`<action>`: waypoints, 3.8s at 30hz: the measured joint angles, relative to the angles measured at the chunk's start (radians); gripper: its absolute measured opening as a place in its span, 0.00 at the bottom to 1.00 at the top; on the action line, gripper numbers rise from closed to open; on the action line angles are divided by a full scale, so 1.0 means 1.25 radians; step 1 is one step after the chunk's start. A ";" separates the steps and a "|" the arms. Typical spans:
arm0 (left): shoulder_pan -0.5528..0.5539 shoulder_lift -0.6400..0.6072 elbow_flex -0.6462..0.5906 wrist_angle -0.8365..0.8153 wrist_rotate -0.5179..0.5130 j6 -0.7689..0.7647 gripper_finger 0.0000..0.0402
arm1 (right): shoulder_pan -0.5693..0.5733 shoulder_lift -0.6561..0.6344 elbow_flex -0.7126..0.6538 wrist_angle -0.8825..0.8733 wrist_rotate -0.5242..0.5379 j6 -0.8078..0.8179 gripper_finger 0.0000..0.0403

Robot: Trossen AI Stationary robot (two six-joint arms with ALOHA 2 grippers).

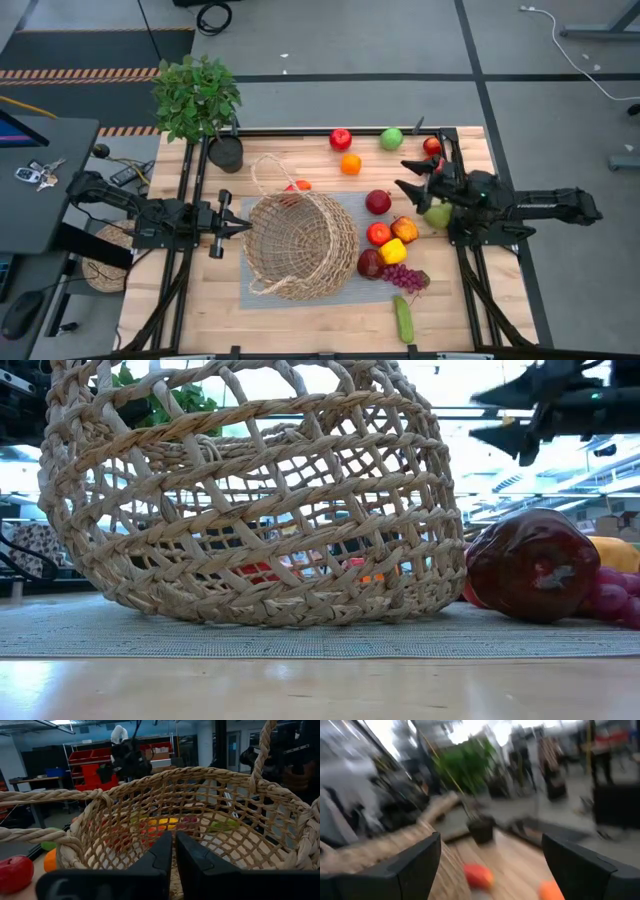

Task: Build produce basket
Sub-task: Put the red pomegranate into the brown woven basket

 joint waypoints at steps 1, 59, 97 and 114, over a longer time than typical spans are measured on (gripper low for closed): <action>0.000 0.000 0.000 0.000 0.000 0.000 0.08 | -0.015 0.011 0.020 -0.046 0.000 0.004 0.86; 0.000 0.000 0.000 0.000 0.000 0.000 0.07 | 0.007 0.527 0.220 -0.319 -0.048 -0.069 0.99; 0.000 0.000 0.000 0.000 0.000 0.000 0.08 | -0.066 0.710 0.217 -0.271 -0.045 -0.063 0.91; 0.000 0.000 0.000 0.000 0.000 0.000 0.08 | -0.068 0.493 0.295 -0.211 -0.234 -0.013 0.91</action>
